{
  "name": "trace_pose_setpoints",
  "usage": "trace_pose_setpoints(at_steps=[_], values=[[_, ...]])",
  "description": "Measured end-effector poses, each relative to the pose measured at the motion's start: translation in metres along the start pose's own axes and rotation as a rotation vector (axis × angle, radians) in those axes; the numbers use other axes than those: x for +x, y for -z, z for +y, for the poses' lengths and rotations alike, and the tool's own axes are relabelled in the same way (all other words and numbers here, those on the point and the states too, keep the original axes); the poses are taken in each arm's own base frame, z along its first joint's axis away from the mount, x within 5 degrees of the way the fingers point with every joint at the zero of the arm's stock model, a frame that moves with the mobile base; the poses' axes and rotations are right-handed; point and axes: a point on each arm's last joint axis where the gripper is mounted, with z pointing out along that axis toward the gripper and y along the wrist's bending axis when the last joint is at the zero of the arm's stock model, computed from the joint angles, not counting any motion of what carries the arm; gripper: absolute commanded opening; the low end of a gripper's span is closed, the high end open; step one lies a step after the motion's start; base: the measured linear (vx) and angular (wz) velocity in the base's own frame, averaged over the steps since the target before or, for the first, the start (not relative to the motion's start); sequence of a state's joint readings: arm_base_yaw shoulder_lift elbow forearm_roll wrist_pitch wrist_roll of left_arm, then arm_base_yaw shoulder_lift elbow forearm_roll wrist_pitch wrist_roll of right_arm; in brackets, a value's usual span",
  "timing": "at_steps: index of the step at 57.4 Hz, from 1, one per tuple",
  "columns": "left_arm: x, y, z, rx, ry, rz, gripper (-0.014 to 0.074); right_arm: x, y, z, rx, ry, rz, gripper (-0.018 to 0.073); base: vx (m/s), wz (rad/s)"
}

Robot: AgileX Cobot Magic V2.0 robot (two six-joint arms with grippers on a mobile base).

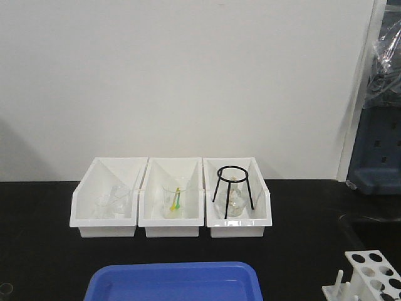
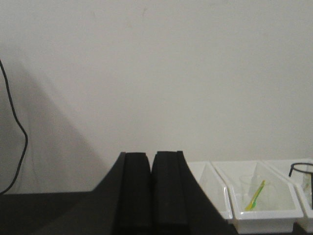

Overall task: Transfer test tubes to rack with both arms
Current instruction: 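Grasp the clear glass test tube in the beaker with the left gripper and lift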

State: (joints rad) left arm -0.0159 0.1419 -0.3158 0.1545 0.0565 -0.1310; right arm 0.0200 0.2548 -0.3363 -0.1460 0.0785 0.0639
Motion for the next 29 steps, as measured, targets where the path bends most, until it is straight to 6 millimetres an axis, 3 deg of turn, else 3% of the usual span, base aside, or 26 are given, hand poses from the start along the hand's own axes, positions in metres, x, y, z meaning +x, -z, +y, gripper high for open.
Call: trace_pose_setpoints(at_steps=[8, 19, 20, 29], values=[[0.004, -0.02, 0.0, 0.004, -0.054, 0.104, 0.0129, 0.003, -0.019, 0.0, -0.007, 0.007, 0.099, 0.0017, 0.0, 0.0], [0.018, -0.039, -0.001, 0.012, -0.081, 0.228, 0.0317, 0.022, -0.04, 0.002, -0.016, 0.009, 0.267, 0.0104, 0.0, 0.0], [0.023, -0.045, -0.001, 0.015, -0.085, 0.267, 0.0421, 0.03, -0.048, 0.002, -0.02, 0.01, 0.328, 0.0205, 0.0, 0.0], [0.029, -0.048, -0.001, 0.015, -0.085, 0.316, 0.0495, 0.037, -0.055, 0.003, -0.024, 0.011, 0.38, 0.0356, 0.0, 0.0]])
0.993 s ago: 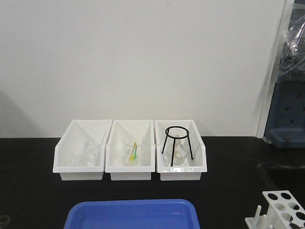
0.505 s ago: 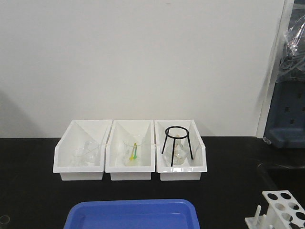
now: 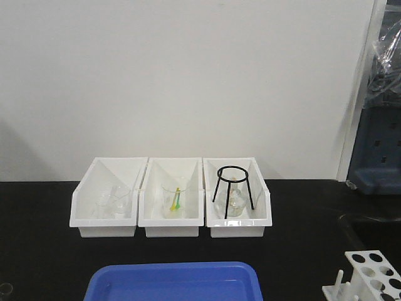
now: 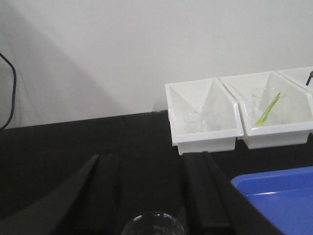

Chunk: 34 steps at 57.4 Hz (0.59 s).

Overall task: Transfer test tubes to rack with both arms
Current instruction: 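Grasp the clear glass test tube in the beaker with the left gripper and lift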

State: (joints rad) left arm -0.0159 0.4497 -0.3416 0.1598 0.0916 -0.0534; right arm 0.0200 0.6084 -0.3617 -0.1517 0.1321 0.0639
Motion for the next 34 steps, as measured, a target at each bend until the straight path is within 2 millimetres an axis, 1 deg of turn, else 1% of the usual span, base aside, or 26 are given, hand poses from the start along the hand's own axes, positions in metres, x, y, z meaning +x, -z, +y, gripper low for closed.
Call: trace_pose_setpoints(at_steps=[4, 10, 19, 27, 34], values=[[0.004, -0.003, 0.0, 0.0, 0.0, 0.05, 0.0506, 0.001, -0.003, 0.0, -0.001, 0.0, 0.017, 0.0403, 0.0, 0.0], [0.017, -0.008, -0.001, 0.003, -0.014, 0.15, 0.0508, 0.003, -0.006, 0.0, -0.003, 0.001, 0.034, 0.0435, 0.0, 0.0], [0.037, -0.018, -0.003, 0.028, -0.116, 0.264, 0.0508, 0.004, -0.008, 0.0, -0.004, 0.001, 0.048, 0.0437, 0.0, 0.0], [0.041, -0.029, -0.004, 0.053, -0.21, 0.291, 0.0508, 0.004, -0.008, 0.0, -0.004, 0.001, 0.047, 0.0437, 0.0, 0.0], [0.045, -0.039, -0.007, 0.083, -0.232, 0.311, 0.0508, 0.004, -0.008, 0.0, -0.004, 0.001, 0.047, 0.0437, 0.0, 0.0]])
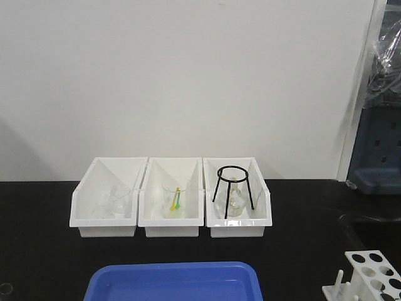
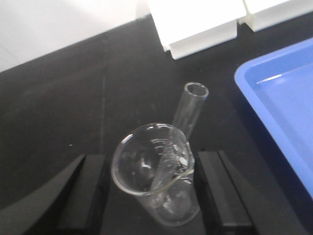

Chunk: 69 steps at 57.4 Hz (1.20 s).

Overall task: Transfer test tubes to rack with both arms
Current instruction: 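Grasp the clear glass test tube in the beaker with the left gripper and lift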

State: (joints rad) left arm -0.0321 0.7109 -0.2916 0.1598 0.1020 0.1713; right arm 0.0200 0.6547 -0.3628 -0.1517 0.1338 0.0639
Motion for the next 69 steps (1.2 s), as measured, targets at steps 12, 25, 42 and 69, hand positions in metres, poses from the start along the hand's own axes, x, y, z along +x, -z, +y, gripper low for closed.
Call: trace_pose_setpoints(at_steps=[12, 25, 42, 69], values=[[-0.002, -0.018, -0.014, 0.093, -0.063, 0.0, 0.0508, 0.0, 0.0, 0.0, 0.0, 0.0, 0.0, 0.0437, 0.0, 0.0], [-0.006, -0.037, -0.018, 0.105, -0.08, -0.053, 0.0508, 0.0, 0.0, 0.0, 0.0, 0.0, 0.0, 0.0437, 0.0, 0.0], [-0.009, -0.061, -0.021, 0.106, -0.146, -0.088, 0.0508, 0.0, 0.0, 0.0, 0.0, 0.0, 0.0, 0.0437, 0.0, 0.0], [0.0, -0.104, -0.021, 0.057, -0.085, -0.022, 0.0508, 0.0, 0.0, 0.0, 0.0, 0.0, 0.0, 0.0437, 0.0, 0.0]])
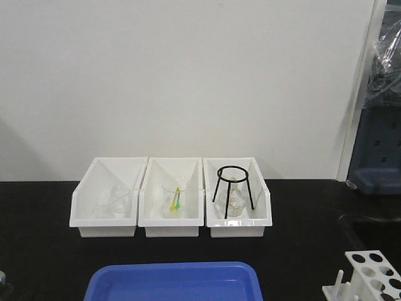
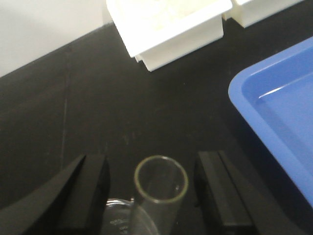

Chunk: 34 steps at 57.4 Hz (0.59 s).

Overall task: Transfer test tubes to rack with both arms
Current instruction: 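Grasp the clear glass test tube in the beaker with the left gripper and lift, then bring the tube over the blue tray and close the right gripper on it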

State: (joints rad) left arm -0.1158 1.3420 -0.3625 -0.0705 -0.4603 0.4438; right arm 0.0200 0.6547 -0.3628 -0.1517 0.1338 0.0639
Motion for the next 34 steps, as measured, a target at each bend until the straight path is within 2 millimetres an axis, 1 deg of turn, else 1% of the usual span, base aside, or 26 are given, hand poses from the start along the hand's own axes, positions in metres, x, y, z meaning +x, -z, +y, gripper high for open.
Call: trace_pose_setpoints(at_steps=[10, 20, 26, 34], values=[[0.0026, -0.006, -0.0009, -0.007, 0.0, -0.008, 0.0499, 0.0, 0.0, 0.0, 0.0, 0.0, 0.0, 0.0437, 0.0, 0.0], [0.0024, -0.006, -0.0007, -0.009, 0.001, -0.011, 0.0449, 0.0, 0.0, 0.0, 0.0, 0.0, 0.0, 0.0437, 0.0, 0.0], [0.0038, -0.006, -0.0013, -0.003, 0.004, 0.004, 0.0387, 0.0, 0.0, 0.0, 0.0, 0.0, 0.0, 0.0437, 0.0, 0.0], [0.0047, -0.006, -0.0017, 0.001, 0.006, 0.014, 0.0263, 0.0, 0.0, 0.0, 0.0, 0.0, 0.0, 0.0435, 0.0, 0.0]])
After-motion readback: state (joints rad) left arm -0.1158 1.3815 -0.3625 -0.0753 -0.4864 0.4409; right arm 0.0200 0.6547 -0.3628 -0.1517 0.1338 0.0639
